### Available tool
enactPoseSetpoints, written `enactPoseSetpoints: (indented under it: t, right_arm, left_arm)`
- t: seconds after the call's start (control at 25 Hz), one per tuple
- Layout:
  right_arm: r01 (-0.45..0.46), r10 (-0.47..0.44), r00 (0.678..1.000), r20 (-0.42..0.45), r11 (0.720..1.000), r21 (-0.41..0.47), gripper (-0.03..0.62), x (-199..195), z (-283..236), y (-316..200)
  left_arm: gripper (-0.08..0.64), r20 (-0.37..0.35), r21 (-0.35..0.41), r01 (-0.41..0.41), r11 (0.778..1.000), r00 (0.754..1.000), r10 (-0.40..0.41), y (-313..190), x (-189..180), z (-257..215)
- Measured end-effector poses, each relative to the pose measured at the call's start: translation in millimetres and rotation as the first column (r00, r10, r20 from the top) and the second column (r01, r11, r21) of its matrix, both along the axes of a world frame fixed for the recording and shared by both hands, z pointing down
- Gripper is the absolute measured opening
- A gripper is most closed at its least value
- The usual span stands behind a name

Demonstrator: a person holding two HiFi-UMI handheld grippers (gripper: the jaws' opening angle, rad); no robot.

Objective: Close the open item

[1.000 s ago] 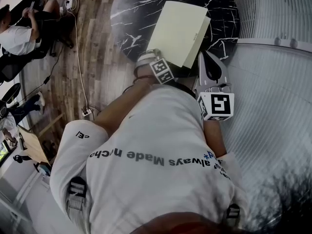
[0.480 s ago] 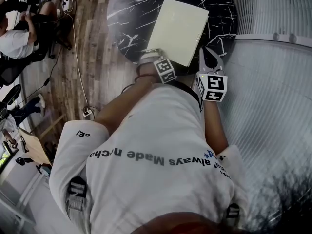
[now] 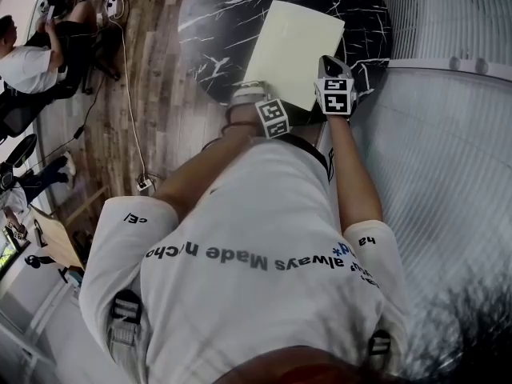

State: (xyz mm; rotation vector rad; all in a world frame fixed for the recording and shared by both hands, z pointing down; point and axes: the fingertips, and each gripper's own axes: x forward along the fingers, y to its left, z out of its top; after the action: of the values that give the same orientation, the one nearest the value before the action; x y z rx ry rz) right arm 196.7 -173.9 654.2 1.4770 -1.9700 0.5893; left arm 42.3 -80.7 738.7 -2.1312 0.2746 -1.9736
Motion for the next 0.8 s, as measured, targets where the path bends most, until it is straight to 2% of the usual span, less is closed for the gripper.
enactPoseSetpoints:
  t: [0.24,0.68,0.8]
  right_arm:
    - [0.008,-0.014,0.998,-0.057,0.995,-0.099,0.003,3,38,0]
    - [-0.009,-0.002,0.999,-0.051,0.98,-0.201,0.002,11,72,16]
    - [-0.007,0.003,1.0,-0.025,0.982,-0.189,0.002,13,75,15]
  left_arm:
    - [0.103,0.014,-0.004,-0.02,1.0,1.0,0.02,1,1,1]
    - [0.092,0.022,-0.02,-0.035,0.999,0.999,0.035,0,1,1]
    - [0.094,0.029,-0.024,-0.037,0.999,0.999,0.037,-1,2,2]
